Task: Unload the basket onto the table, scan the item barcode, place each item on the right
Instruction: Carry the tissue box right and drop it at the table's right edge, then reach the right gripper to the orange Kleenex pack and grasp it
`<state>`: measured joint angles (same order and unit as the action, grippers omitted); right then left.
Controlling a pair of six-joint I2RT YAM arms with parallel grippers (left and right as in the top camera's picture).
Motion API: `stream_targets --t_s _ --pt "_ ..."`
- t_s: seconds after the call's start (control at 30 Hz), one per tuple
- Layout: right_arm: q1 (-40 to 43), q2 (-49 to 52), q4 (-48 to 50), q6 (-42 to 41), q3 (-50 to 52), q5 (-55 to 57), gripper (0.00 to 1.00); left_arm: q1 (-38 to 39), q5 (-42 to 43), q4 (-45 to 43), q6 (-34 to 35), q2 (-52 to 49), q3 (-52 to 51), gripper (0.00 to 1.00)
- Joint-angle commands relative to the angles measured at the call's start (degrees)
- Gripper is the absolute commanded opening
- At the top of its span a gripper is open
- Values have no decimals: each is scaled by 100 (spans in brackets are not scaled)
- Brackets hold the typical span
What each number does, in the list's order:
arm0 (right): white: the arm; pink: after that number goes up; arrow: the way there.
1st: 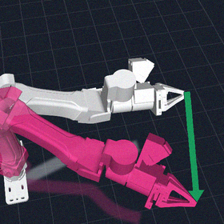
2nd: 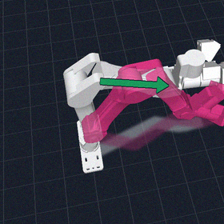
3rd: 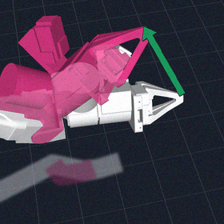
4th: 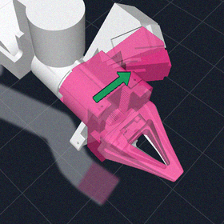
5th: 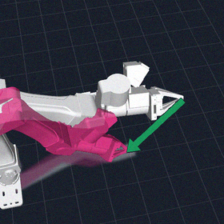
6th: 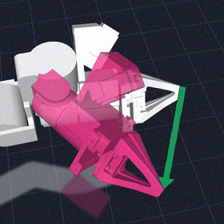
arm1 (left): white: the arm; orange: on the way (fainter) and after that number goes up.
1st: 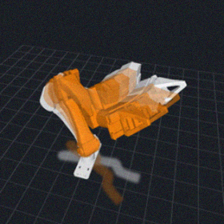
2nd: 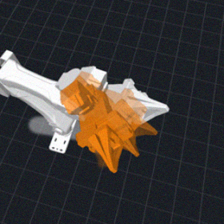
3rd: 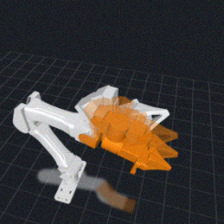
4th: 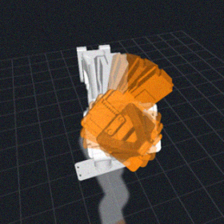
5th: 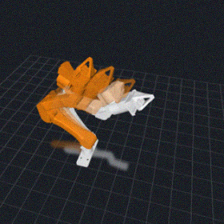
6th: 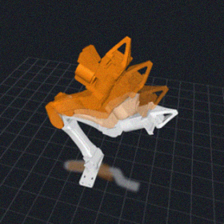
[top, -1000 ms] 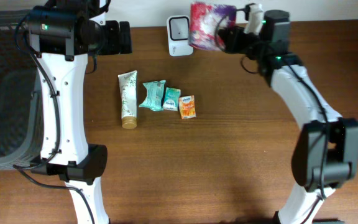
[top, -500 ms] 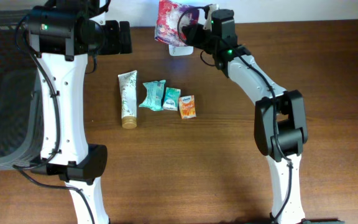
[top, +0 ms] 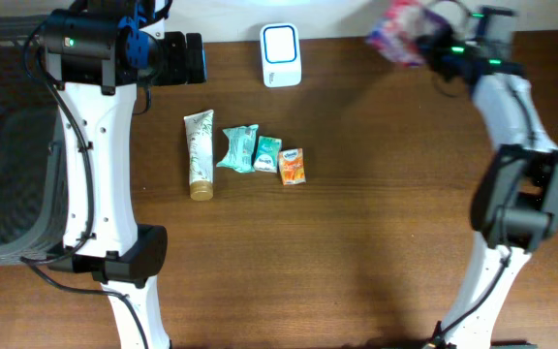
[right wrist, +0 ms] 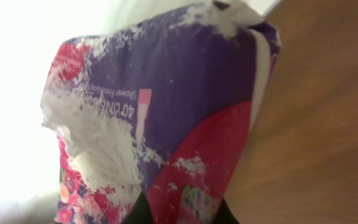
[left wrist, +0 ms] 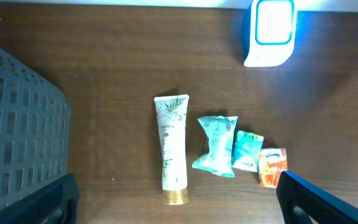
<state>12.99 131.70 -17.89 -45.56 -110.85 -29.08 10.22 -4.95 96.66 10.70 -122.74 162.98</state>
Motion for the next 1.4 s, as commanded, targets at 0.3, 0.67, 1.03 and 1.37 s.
stream_targets --t_s 0.3,0.67,1.03,1.37 --pt "2149 -251 -1285 -636 72 1377 5 -26 -2 7 -26 24 -2 99" --pt "2422 -424 -1670 979 63 953 99 -26 -2 7 -26 24 -2 99" --pt "1606 -1978 -3748 3532 70 -1097 96 -26 -4 4 -28 24 -2 99" --pt "-1910 -1416 -4922 4662 72 444 99 -26 -4 4 -28 24 -2 99"
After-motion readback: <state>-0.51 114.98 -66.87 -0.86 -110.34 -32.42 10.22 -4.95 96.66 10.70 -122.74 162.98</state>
